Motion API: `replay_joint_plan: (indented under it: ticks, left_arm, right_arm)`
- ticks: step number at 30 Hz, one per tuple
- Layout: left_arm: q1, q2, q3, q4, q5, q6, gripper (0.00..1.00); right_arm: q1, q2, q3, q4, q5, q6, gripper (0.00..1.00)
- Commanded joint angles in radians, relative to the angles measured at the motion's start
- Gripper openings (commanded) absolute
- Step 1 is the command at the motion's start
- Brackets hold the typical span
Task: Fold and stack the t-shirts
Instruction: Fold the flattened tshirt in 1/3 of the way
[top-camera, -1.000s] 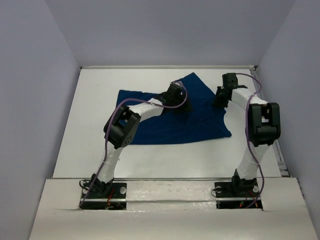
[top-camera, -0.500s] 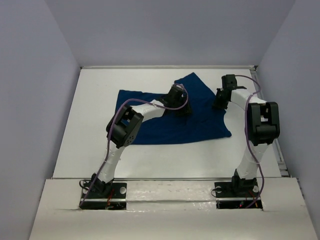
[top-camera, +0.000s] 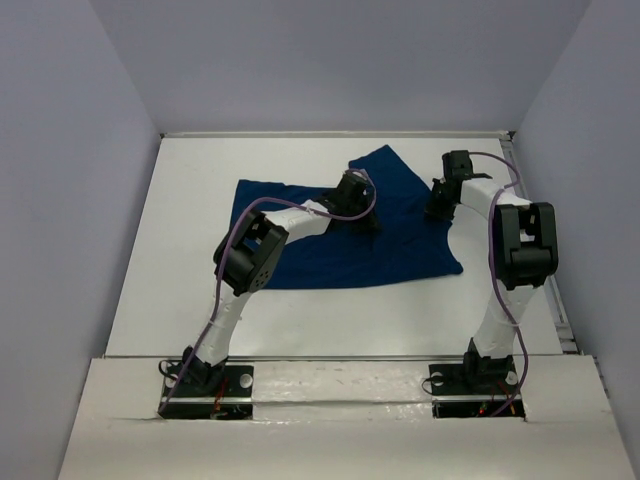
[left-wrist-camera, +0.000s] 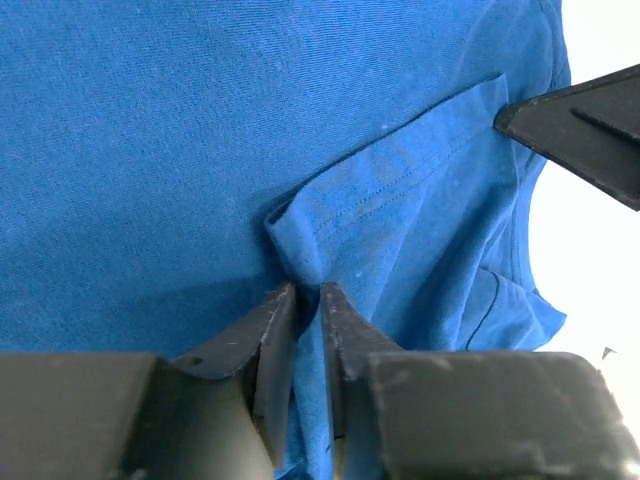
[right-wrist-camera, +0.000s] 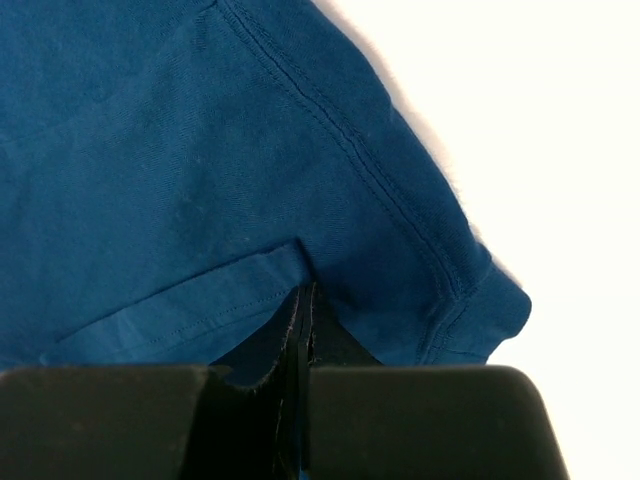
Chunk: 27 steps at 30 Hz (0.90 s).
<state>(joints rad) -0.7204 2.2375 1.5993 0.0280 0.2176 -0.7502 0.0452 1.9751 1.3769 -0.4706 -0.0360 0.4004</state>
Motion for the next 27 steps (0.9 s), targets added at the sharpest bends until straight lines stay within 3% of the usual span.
replay_joint_plan:
  ticks: [1,15,27]
  left_arm:
    - [-0.005,-0.038,0.024,0.032,0.012,-0.008,0.13]
    - [-0.014,-0.187,-0.088,0.096,-0.024,-0.054,0.01]
    - [-0.014,-0.180,-0.058,0.043,-0.197,-0.041,0.00]
  right_arm:
    - [-0.007,-0.068,-0.007,0.026,0.019,0.009,0.00]
    - [-0.007,-0.190,-0.012,0.133,-0.028,0.012,0.00]
    - [-0.007,-0.058,0.076,0.181,-0.051,-0.049,0.00]
